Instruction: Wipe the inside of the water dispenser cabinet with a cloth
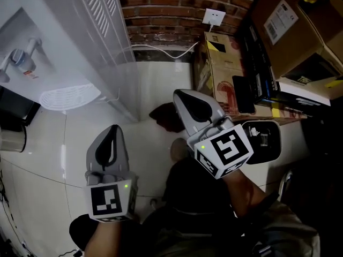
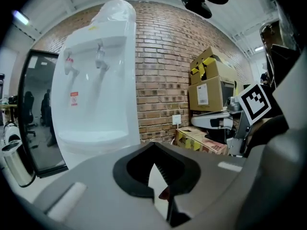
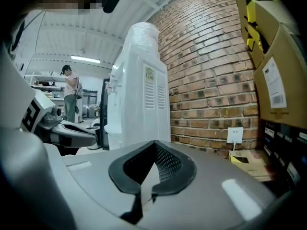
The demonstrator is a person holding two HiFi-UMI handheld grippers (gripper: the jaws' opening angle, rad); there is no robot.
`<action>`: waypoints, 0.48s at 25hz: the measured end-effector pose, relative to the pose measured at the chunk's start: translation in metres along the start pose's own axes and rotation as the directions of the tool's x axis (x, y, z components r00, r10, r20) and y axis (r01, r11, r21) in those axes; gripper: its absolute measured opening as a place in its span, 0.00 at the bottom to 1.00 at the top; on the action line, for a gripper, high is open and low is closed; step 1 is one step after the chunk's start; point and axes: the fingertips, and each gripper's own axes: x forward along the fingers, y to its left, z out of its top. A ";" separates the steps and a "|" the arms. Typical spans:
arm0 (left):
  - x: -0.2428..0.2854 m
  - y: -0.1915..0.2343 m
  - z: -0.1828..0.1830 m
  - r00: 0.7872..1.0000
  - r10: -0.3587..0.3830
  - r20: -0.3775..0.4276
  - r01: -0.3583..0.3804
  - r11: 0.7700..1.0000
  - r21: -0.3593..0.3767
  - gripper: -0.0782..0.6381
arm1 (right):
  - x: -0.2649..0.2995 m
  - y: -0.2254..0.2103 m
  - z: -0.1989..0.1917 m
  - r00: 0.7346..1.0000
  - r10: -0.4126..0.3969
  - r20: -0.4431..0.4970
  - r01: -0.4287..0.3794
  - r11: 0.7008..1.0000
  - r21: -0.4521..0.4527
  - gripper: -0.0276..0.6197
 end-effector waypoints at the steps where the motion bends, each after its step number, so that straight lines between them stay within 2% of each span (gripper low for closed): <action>1: 0.000 0.001 0.000 1.000 0.007 0.002 -0.007 1.000 -0.001 0.11 | 0.000 0.000 0.000 1.000 0.001 -0.001 -0.001 1.000 -0.002 0.06; 12: 0.002 0.002 0.001 1.000 0.020 0.018 -0.020 1.000 -0.003 0.11 | 0.001 0.000 -0.004 1.000 0.011 -0.017 -0.011 1.000 -0.002 0.06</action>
